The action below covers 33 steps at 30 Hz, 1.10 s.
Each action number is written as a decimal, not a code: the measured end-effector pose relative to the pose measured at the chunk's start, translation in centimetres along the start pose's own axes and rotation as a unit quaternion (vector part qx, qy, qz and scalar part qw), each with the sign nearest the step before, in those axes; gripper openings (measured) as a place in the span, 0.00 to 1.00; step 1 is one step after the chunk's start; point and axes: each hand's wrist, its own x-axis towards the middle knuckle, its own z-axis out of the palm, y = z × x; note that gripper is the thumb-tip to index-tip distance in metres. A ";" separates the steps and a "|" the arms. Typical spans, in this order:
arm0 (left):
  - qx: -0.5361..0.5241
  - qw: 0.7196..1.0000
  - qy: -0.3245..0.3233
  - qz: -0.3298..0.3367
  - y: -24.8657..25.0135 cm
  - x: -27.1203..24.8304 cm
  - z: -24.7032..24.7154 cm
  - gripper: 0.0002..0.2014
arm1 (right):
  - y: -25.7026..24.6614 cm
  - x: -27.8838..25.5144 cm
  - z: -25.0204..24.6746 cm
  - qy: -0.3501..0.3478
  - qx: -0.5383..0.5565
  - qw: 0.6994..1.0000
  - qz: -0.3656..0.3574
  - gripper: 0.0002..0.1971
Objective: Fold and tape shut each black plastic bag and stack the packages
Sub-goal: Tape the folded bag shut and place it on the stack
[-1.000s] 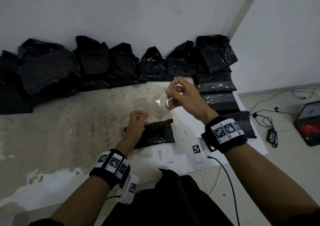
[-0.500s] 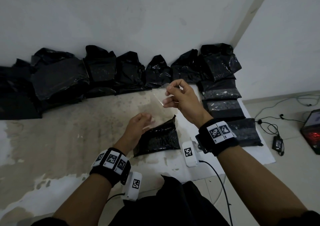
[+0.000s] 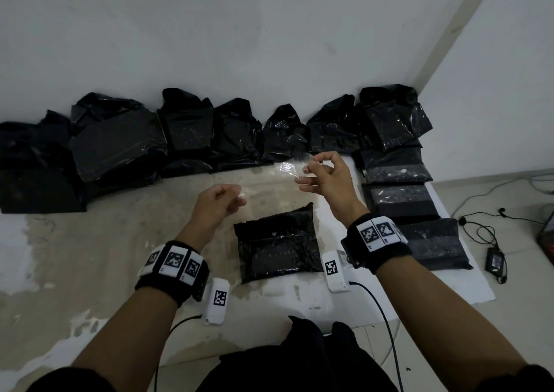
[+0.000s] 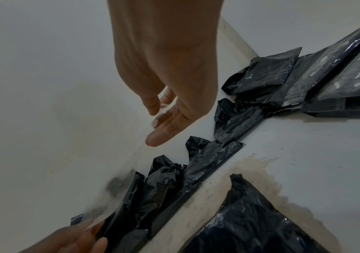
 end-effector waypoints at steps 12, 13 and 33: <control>0.041 0.994 0.038 -0.095 -0.3 3.4 -1.0 0.05 | 4.5 4.1 0.7 0.086 -0.248 0.964 -0.035 0.05; 0.036 0.993 0.041 -0.103 -0.4 3.4 -1.1 0.05 | 4.7 4.4 0.6 0.082 -0.250 0.965 -0.021 0.06; -0.002 0.998 0.021 -0.052 -2.8 2.3 0.2 0.09 | 4.4 2.0 -1.2 -0.234 -0.352 0.894 0.151 0.06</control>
